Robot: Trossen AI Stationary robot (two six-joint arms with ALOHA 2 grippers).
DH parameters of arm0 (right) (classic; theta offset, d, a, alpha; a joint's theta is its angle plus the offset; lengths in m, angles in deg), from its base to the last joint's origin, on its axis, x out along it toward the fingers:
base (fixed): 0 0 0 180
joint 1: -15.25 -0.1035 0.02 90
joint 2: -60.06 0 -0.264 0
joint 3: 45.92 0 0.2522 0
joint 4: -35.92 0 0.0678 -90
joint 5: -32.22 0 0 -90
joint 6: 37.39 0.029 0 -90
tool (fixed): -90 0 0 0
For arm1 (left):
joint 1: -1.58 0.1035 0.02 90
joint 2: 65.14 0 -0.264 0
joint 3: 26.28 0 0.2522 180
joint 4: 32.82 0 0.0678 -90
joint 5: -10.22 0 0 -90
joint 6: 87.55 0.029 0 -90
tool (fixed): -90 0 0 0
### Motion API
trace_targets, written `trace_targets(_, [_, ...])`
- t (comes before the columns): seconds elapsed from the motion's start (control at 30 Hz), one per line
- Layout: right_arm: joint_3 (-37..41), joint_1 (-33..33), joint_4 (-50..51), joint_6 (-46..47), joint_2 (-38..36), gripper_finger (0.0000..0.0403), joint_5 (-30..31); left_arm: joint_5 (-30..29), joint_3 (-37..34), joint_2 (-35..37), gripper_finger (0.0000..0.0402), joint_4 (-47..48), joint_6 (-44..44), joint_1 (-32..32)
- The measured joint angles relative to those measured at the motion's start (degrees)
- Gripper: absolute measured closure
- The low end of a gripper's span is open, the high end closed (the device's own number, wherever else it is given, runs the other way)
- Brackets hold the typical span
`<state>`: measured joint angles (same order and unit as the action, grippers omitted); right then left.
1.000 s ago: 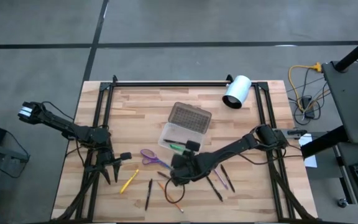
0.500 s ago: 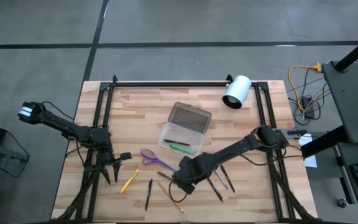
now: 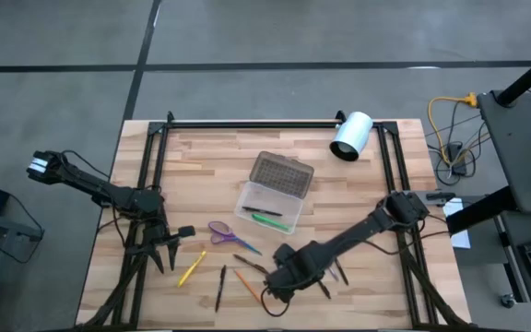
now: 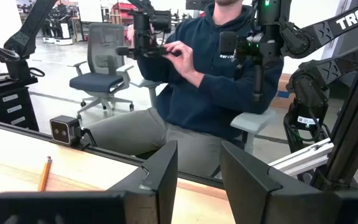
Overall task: Pick & place school supplies into a supply box
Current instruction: Put the black pen into the supply box
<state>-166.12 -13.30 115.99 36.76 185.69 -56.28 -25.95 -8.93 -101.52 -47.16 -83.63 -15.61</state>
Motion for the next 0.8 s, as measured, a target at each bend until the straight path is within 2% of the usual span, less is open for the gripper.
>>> trace_targets(0.4, [1.6, -1.19, 4.54, 3.79, -0.04, 0.0329, -0.08, 0.0, 0.0, 0.0, 0.0297, 0.0, 0.0, 0.02])
trace_targets(0.8, [4.27, -1.32, 4.24, 4.61, -0.74, 0.0328, 0.22, 0.0, 0.0, 0.01, 0.0297, 0.0, 0.0, 0.0])
